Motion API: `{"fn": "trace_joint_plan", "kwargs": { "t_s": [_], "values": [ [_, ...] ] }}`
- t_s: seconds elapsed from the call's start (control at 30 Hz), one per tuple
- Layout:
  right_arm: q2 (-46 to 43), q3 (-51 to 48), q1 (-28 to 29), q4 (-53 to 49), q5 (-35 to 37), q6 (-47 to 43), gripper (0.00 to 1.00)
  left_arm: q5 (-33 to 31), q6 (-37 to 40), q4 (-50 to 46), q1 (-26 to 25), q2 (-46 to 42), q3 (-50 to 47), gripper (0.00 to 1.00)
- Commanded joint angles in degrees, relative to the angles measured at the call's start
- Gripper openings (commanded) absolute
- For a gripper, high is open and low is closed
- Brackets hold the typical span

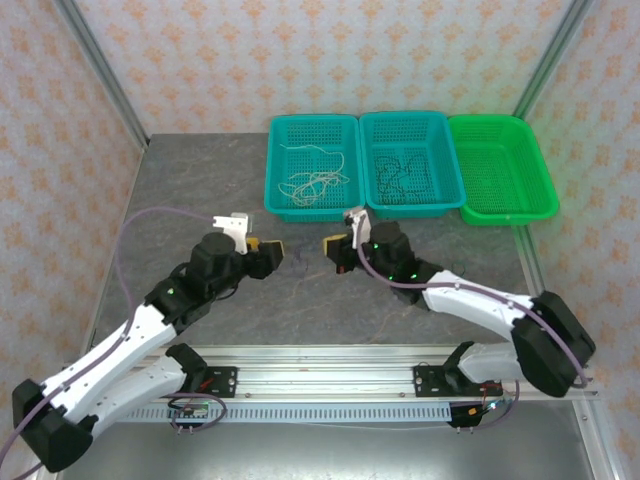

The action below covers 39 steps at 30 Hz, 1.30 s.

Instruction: Untangle the cables

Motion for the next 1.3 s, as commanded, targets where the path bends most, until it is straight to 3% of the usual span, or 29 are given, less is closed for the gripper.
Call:
{"fn": "trace_joint_plan", "kwargs": {
  "t_s": [0.0,0.23,0.37,0.5,0.67,0.77,1.07,1.13,1.2,1.27],
  "values": [
    [-3.6,4.1,-1.2,-7.6,-4.8,1.5,0.0,0.0,5.5,1.0,0.4,-2.2,-3.7,0.68],
    [-9.1,10.5,-1.7,-12.1,-8.4,2.9,0.0,7.6,4.5,13.8,0.4,1.2,-9.0,0.83],
    [-10.6,14.6,-1.8,-15.3,-7.5,4.0,0.0,14.5,9.5,20.6,0.4,4.9,-10.0,0.9],
    [-10.6,19.3,-1.9,-19.3,-9.5,2.9,0.0,14.3,18.4,19.6,0.4,8.4,-7.5,0.9],
    [-10.6,25.6,-2.0,-24.1,-8.2,3.6,0.0,15.7,21.5,27.5,0.4,10.7,-7.5,0.93],
    [-10.9,27.8,-2.0,-24.5,-7.1,5.3,0.0,17.1,20.1,33.5,0.4,13.3,-7.4,1.0],
    [-12.9,29.8,-1.9,-19.2,-3.4,10.2,0.0,28.6,7.2,51.3,-0.8,27.6,-1.3,1.0],
    [-13.1,30.2,-1.9,-17.8,-2.9,11.8,0.0,26.8,5.9,50.6,-2.4,31.0,1.4,1.0],
    [-13.3,30.2,-1.9,-15.8,-2.4,13.9,0.0,19.2,4.6,45.9,-4.0,35.0,5.3,1.0],
    [-13.8,29.7,-2.0,-12.6,-1.6,16.5,0.0,14.0,1.2,48.9,-4.5,40.4,7.8,1.0]
  ]
}}
